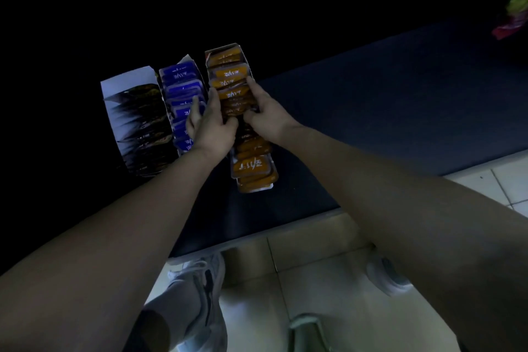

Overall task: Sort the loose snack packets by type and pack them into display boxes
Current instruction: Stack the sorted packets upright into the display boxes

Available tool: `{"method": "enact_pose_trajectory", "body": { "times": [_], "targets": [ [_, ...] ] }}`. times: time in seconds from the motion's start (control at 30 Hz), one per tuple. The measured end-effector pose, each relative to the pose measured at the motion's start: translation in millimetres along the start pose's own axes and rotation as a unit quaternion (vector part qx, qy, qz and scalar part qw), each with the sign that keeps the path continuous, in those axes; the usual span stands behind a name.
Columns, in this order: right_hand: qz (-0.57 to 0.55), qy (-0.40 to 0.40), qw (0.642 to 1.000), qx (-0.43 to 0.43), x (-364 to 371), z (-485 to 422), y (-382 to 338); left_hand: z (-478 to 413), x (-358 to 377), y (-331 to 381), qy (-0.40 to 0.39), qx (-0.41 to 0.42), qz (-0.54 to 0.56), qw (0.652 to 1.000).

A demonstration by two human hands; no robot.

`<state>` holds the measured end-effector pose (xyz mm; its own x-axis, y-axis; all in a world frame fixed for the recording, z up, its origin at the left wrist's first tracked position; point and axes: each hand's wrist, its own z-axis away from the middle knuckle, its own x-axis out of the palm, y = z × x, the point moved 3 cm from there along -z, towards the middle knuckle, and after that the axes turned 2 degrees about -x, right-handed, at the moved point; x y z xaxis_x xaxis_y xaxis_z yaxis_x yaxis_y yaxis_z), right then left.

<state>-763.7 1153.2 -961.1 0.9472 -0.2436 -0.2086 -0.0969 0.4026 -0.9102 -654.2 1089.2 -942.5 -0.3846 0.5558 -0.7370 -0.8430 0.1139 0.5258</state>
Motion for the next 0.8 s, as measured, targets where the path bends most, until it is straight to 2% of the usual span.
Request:
{"method": "enact_pose_trajectory", "body": {
  "times": [0.13,0.23,0.47,0.63,0.8],
  "targets": [
    [-0.040,0.016,0.999,0.002,-9.7,-6.8,1.0,-7.0,-9.6,0.7,0.043,0.011,0.007,0.999],
    [-0.073,0.010,0.997,0.012,-10.3,-14.2,-2.7,-16.4,-9.1,7.5,0.028,-0.005,0.017,0.999],
    [-0.092,0.007,0.996,-0.002,-4.2,-23.3,-5.8,-23.7,-6.5,6.5,0.044,0.020,0.023,0.999],
    [-0.041,0.009,0.999,-0.031,-6.1,-22.2,-5.6,-26.0,-7.5,7.7,0.054,0.109,-0.074,0.990],
    [0.081,0.008,0.995,-0.063,-4.8,-31.8,-10.1,-29.0,-8.2,9.8,0.056,0.100,-0.147,0.982]
  ]
}}
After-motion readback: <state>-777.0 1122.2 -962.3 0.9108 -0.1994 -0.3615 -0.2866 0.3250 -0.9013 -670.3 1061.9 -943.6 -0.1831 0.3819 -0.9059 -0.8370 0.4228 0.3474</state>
